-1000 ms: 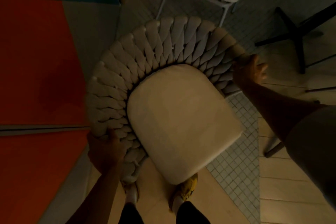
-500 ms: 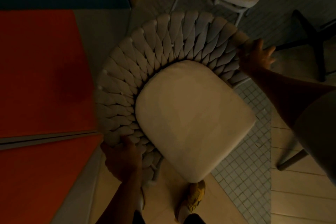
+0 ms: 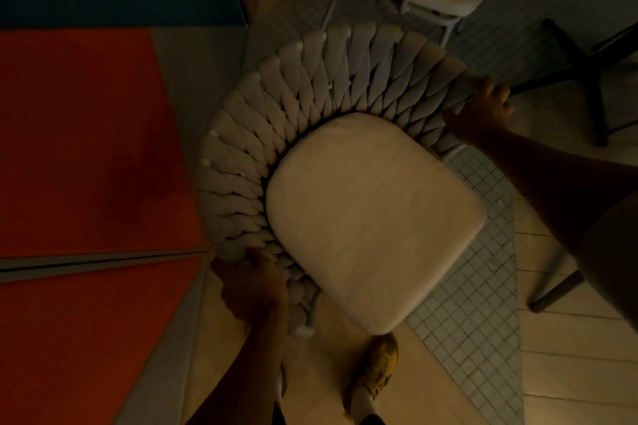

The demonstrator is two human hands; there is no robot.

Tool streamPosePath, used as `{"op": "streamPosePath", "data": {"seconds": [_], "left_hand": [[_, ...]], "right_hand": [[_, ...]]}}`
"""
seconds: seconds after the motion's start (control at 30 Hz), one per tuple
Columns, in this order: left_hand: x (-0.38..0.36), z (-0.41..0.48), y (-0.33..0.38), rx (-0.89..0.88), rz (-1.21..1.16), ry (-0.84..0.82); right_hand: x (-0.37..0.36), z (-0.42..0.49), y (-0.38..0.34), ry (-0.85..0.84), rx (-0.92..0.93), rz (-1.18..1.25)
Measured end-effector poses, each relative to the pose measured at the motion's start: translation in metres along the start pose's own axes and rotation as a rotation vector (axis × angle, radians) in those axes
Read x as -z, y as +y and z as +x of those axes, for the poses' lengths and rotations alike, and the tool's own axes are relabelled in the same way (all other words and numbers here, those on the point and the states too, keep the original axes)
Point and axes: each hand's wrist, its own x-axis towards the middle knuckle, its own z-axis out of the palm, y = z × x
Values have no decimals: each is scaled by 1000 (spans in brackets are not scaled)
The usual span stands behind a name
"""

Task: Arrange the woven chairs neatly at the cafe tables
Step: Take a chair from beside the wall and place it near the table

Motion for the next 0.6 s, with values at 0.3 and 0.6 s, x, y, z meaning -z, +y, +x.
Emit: {"op": "streamPosePath", "data": {"seconds": [0.3,0.6], "left_hand": [[12,-3,5,14,-7,-79],[75,86,11,-106,242,-642]], "right_hand": [[-20,-141,-81,-204,356,74],[-53,-282,-116,-495,521,217]]}}
